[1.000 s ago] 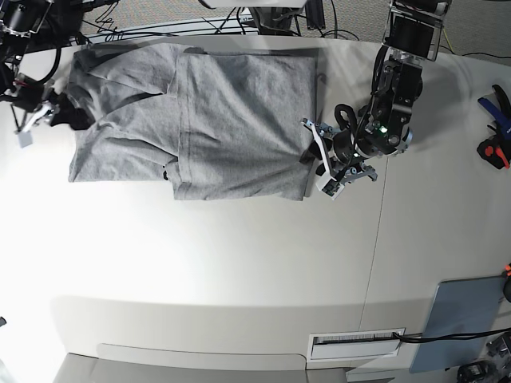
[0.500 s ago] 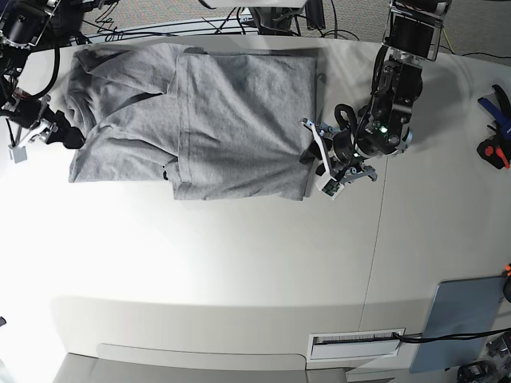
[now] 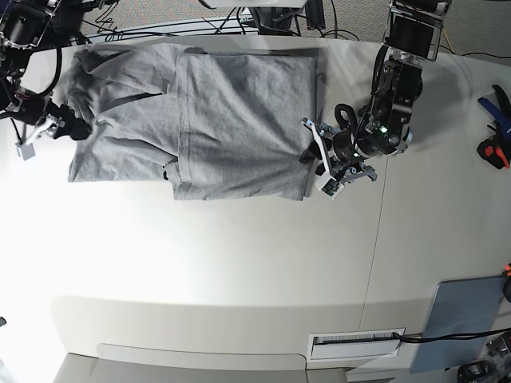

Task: Fold the T-shirt properly
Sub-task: 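Grasp the shirt's opposite end with the right gripper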

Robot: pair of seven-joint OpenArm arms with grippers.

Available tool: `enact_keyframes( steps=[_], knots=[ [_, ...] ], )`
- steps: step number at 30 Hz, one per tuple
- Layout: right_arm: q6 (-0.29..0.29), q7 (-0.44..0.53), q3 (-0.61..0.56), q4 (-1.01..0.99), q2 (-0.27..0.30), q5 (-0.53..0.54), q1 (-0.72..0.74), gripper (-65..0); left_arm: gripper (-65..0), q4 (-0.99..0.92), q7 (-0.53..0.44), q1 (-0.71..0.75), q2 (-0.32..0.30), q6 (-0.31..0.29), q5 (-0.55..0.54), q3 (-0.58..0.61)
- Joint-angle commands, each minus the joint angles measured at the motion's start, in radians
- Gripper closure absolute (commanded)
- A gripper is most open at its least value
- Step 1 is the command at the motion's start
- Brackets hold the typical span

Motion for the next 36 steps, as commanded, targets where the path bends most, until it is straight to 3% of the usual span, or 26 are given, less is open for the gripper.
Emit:
enact_keyframes(
  steps=[1, 6, 12, 14, 20, 25, 29, 33, 36],
  knots=[
    [0.005, -0.010, -0.027, 0.011, 0.023, -0.002, 0.008, -35.6, -23.0, 0.014, -0.005, -0.013, -0.005, -0.004, -0.007, -0.003],
    [0.005, 0.014, -0.159, 0.011, 0.023, -0.002, 0.008, -35.6, -23.0, 0.014, -0.005, -0.013, -0.005, -0.004, -0.006, -0.003],
    [0.005, 0.016, -0.174, 0.012, 0.023, 0.007, 0.008, -34.2, -23.0, 0.014, -0.005, -0.013, -0.005, -0.004, -0.006, -0.003],
    [0.005, 0.018, -0.174, 0.012, 0.023, 0.007, 0.009, -28.2, -23.0, 0.014, -0.005, -0.013, -0.005, -0.004, -0.006, -0.003],
    [0.006, 0.039, -0.173, 0.013, 0.023, 0.006, 0.011, -0.4, -23.0, 0.014, -0.005, -0.013, -0.005, -0.004, -0.007, -0.003],
    [0.010, 0.016, -0.069, 0.070, 0.026, 0.005, 0.011, 0.0, -23.0, 0.014, -0.003, -0.013, -0.005, -0.004, -0.007, -0.003],
    [0.010, -0.057, 0.045, 0.188, 0.028, 0.005, 0.010, 0.0, -23.0, 0.014, 0.007, -0.013, -0.005, -0.004, -0.007, -0.003],
    [-0.030, -0.071, 0.053, 0.340, 0.019, 0.006, -0.006, 0.0, -23.0, 0.014, 0.007, -0.006, -0.005, -0.004, -0.008, -0.003],
    [-0.036, -0.071, 0.052, 0.468, -0.024, -0.037, -0.009, 0.0, -23.0, 0.014, 0.006, 0.018, -0.004, -0.004, -0.008, -0.003]
  ],
)
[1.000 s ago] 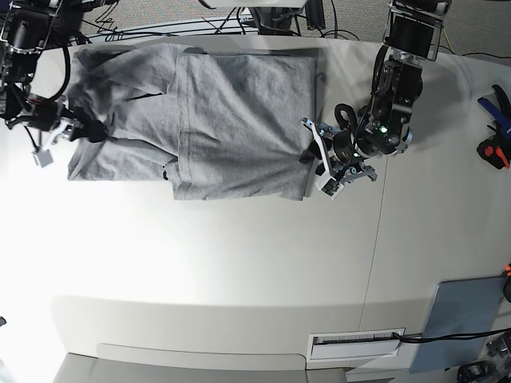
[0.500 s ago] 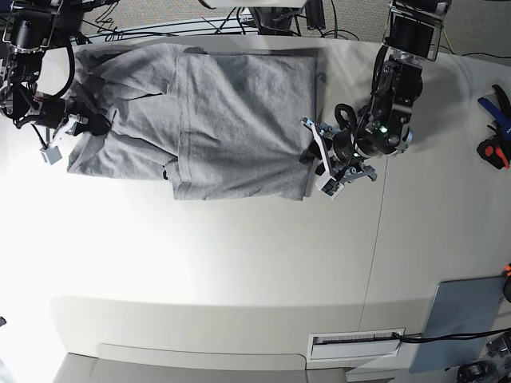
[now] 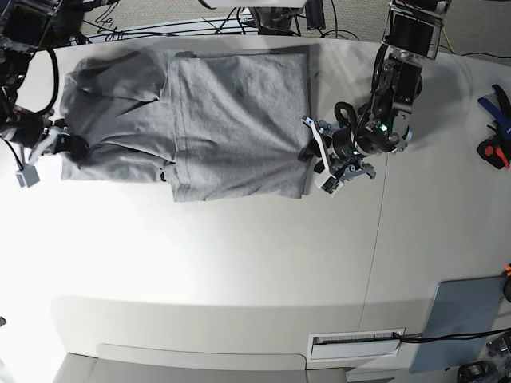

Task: Fold the T-shirt properly
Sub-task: 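Grasp the shirt's opposite end with the right gripper, then lift the shirt end with the right gripper and fold it over toward the left gripper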

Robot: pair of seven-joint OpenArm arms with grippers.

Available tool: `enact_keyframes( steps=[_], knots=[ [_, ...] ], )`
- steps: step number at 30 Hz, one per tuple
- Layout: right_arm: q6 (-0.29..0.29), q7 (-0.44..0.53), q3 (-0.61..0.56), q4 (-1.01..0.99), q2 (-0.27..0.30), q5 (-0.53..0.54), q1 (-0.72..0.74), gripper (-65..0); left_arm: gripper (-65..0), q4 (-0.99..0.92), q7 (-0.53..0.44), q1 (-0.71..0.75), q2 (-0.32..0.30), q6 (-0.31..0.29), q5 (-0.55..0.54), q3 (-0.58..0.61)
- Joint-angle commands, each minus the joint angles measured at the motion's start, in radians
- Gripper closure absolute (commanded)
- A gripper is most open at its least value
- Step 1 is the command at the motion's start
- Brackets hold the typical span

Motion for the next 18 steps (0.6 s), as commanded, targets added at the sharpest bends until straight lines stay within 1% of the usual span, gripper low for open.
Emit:
enact_keyframes(
  steps=[1, 2, 4, 6, 7, 9, 10, 13, 18],
  knots=[
    [0.002, 0.017, 0.006, 0.055, 0.003, 0.011, 0.013, 0.0, -23.0, 0.012, 0.008, 0.006, -0.005, -0.002, 0.004, -0.003],
    [-0.005, 0.018, 0.006, 0.094, -0.021, -0.007, 0.013, 0.0, -23.0, 0.012, 0.003, 0.019, -0.005, -0.002, 0.004, -0.003],
    [-0.015, 0.054, 0.002, 0.169, -0.076, -0.057, 0.013, 0.0, -23.0, 0.012, 0.001, 0.041, -0.003, -0.003, 0.004, -0.003],
    [-0.040, 0.088, -0.027, 0.233, -0.124, -0.111, 0.013, 0.0, -23.0, 0.012, -0.009, 0.061, 0.002, -0.007, 0.003, -0.003],
    [-0.050, 0.103, -0.054, 0.260, -0.145, -0.141, 0.014, 0.0, -23.0, 0.012, -0.012, 0.067, 0.006, -0.019, 0.004, -0.002],
    [-0.071, 0.137, -0.126, 0.301, -0.182, -0.201, 0.014, 0.0, -23.0, 0.012, -0.012, 0.077, 0.021, -0.050, 0.004, -0.002],
    [-0.084, 0.156, -0.168, 0.315, -0.199, -0.230, 0.014, 0.0, -23.0, 0.012, -0.012, 0.079, 0.030, -0.055, 0.005, -0.002],
    [-0.123, 0.216, -0.296, 0.332, -0.249, -0.307, 0.022, 0.0, -23.0, 0.012, -0.012, 0.079, 0.057, -0.051, 0.005, -0.003],
    [-0.153, 0.248, -0.467, 0.332, -0.350, -0.409, 0.067, 0.0, -23.0, 0.012, -0.012, 0.079, 0.076, -0.052, 0.005, -0.002]
  ],
)
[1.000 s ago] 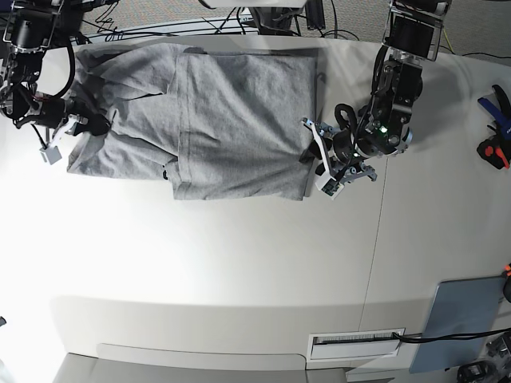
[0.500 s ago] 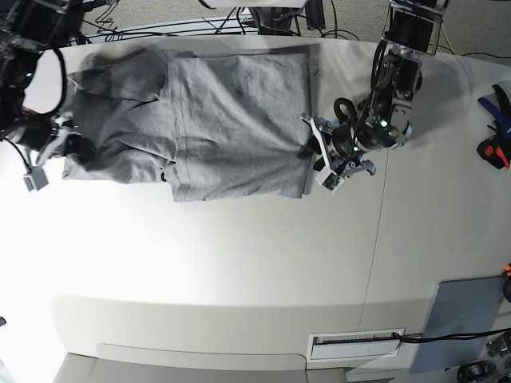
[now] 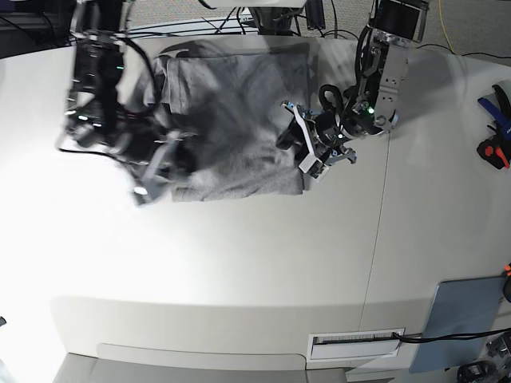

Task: Fold the T-shirt properly
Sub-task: 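Lift the shirt end with the right gripper and fold it over toward the left gripper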

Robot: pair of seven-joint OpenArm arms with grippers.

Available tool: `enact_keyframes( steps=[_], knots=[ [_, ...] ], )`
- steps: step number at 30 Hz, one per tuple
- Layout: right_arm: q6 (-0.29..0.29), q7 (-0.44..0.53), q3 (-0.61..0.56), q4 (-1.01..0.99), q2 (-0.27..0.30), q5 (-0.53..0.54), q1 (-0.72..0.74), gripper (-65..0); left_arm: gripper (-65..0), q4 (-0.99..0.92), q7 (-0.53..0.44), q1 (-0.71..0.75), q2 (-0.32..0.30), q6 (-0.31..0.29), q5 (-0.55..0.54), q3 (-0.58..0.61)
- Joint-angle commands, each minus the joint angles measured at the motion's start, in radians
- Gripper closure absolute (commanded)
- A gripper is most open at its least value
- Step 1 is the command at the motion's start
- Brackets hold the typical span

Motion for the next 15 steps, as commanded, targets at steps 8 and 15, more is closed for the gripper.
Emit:
enact_keyframes(
  steps=[8, 15],
  knots=[
    [-0.038, 0.083, -0.200, 0.018, -0.163, -0.119, 0.079, 0.0, -23.0, 0.000, 0.047, 0.005, -0.002, -0.006, 0.013, 0.005],
    [-0.069, 0.124, -0.317, 0.016, -0.257, -0.234, 0.081, 0.0, -23.0, -0.001, 0.047, 0.005, -0.001, -0.006, 0.013, 0.005]
  ],
)
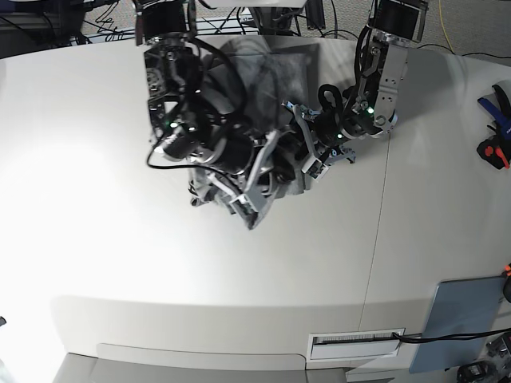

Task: Fold the T-shirt properly
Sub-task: 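Lift the shirt end with the right gripper and fold it over toward the left gripper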

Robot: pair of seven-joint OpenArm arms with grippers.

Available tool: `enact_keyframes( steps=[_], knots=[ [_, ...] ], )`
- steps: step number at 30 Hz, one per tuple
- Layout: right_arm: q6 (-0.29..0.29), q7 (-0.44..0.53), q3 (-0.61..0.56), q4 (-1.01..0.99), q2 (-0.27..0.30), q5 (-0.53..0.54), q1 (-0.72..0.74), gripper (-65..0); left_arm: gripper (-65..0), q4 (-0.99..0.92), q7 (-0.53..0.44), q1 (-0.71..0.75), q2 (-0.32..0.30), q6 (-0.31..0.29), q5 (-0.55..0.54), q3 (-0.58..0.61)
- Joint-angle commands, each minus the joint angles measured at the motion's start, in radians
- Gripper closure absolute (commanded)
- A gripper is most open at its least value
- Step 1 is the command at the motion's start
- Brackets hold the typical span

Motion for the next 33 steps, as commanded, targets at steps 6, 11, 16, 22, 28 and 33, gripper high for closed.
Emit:
enact_keyframes(
  steps=[6, 11, 16, 22, 28, 33],
  knots=[
    [-0.069, 0.067, -0.076, 0.010, -0.023, -0.094, 0.017, 0.0, -23.0, 0.000, 0.046, 0.005, -0.002, -0.005, 0.013, 0.005],
    [-0.069, 0.110, -0.117, -0.063, -0.023, -0.093, 0.017, -1.9, -23.0, 0.000, 0.046, 0.005, -0.002, -0.005, 0.013, 0.005],
    [-0.034, 0.147, -0.158, -0.121, -0.023, -0.028, 0.017, -24.3, -23.0, 0.000, 0.046, 0.005, -0.002, -0.005, 0.013, 0.005],
    [0.063, 0.129, -0.166, -0.107, -0.023, 0.205, 0.020, -24.8, -23.0, 0.000, 0.046, 0.005, -0.004, -0.005, 0.013, 0.005],
    [0.051, 0.067, -0.132, 0.067, -0.023, 0.127, 0.019, -24.7, -23.0, 0.000, 0.046, 0.005, -0.005, -0.005, 0.021, 0.005],
    [-0.077, 0.032, -0.037, 0.252, -0.022, -0.140, 0.014, -24.8, -23.0, 0.000, 0.049, 0.005, -0.005, -0.005, 0.023, 0.005]
  ],
)
